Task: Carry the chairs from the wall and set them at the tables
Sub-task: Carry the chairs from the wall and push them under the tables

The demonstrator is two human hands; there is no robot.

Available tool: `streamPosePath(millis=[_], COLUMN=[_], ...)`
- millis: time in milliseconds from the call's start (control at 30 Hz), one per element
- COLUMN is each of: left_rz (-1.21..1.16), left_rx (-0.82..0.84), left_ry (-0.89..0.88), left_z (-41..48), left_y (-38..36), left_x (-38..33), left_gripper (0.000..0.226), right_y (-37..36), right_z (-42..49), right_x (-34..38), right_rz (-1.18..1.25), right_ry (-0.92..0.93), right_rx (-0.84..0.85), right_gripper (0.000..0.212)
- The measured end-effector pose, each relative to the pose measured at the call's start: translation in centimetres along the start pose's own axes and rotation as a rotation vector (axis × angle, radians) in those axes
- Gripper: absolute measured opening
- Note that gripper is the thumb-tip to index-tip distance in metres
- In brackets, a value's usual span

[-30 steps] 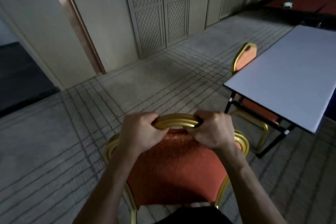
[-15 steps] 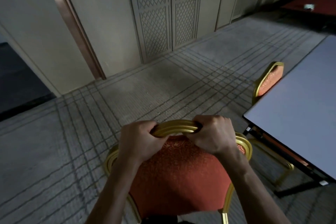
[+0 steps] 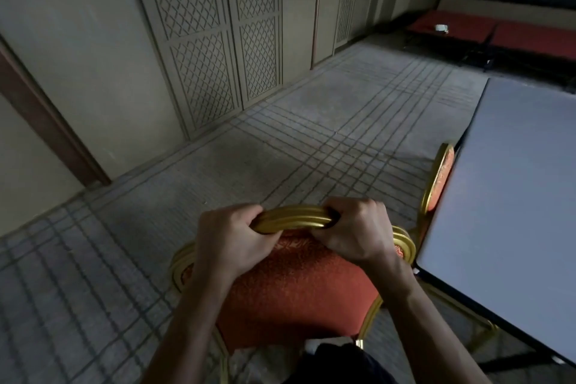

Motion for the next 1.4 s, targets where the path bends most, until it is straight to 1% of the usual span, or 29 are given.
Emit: streamPosePath(millis=[100,133,200,300,367,433,500,633,700,733,833,900,967,1033,1100,1133,1167,1233,1300,1400], left_rz=[0.012,0.045,0.058,0.082,0.088,0.116,0.103,0.086,0.047,0.024,-0.02,-0.062,-0.131,-0.178,-0.251,-0.299,-0.317,-0.354,-0.375,-0.381], left_rx=[0.02,-0.003,0.033,0.037,0.042,0.035,0.067,0.078,0.117,0.129,0.16,0.194,0.232,0.243,0.297,0.345,0.356,0.394,0.421,0.462], left_ry=[-0.019,-0.054,-0.031,-0.038,-0.019,-0.046,-0.023,-0.02,-0.032,-0.03,-0.042,-0.063,-0.061,-0.078,-0.035,-0.014,0.008,-0.011,-0.112,-0.251], left_z=[2.9,5.3,9.0,14.8,18.0,21.5,24.2,29.2,31.8,33.0,37.2,40.0,42.9,46.3,49.5,51.9,53.0,56.0,59.9,64.4], left_y=[-1.1,-2.5,-4.8,-8.1,-9.8,-12.2,-13.8,-16.8,-19.1,-20.4,-24.3,-27.4,-30.8,-34.4,-38.2,-41.3,-42.5,-45.4,-48.6,-52.7], left_x=[1.5,3.1,5.9,9.7,11.6,13.2,14.2,16.1,17.0,17.5,19.3,20.6,22.2,23.9,25.9,27.1,27.7,28.0,27.6,25.7], left_gripper=[0.036,0.036,0.037,0.042,0.044,0.046,0.047,0.049,0.05,0.05,0.043,0.038,0.034,0.032,0.032,0.032,0.033,0.033,0.034,0.038], right_y=[-1.2,-2.6,-4.8,-7.8,-9.1,-10.4,-11.0,-12.6,-13.3,-13.7,-15.0,-16.1,-17.2,-18.3,-19.2,-19.6,-19.5,-19.6,-19.4,-18.9], right_z=[3.0,6.0,10.3,17.5,21.5,25.7,28.8,33.9,36.4,37.4,41.0,43.4,45.9,48.9,52.0,54.1,55.0,56.8,59.3,60.7], right_x=[-0.7,-1.5,-2.8,-4.5,-5.4,-7.0,-8.4,-10.8,-12.7,-13.8,-16.8,-19.0,-21.4,-23.8,-26.1,-28.1,-28.8,-30.7,-33.1,-36.5], right_rz=[-0.013,-0.034,-0.044,-0.034,-0.032,-0.017,-0.015,0.0,-0.013,-0.017,-0.002,0.016,-0.022,-0.057,-0.081,-0.104,-0.109,-0.139,-0.218,-0.277], right_ry=[-0.02,-0.02,-0.031,0.005,0.011,0.003,0.012,0.021,0.005,-0.016,-0.063,-0.107,-0.147,-0.185,-0.238,-0.289,-0.308,-0.379,-0.454,-0.564], right_rx=[0.01,-0.014,0.014,-0.016,0.048,0.069,0.047,0.058,0.025,0.007,-0.086,-0.101,-0.092,-0.112,-0.108,-0.11,-0.109,-0.112,-0.164,-0.18], right_gripper=[0.037,0.037,0.037,0.039,0.038,0.035,0.037,0.036,0.044,0.046,0.032,0.03,0.036,0.036,0.036,0.038,0.041,0.045,0.046,0.047])
Point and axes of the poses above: each hand's wrist, its own z-axis towards the middle knuckle, its own y-axis out of the back of the hand, x = y × z, the point moved 7 cm from there along z, towards the middle knuckle, and after that the axes turned 15 degrees about -z, right-handed, at the moved point
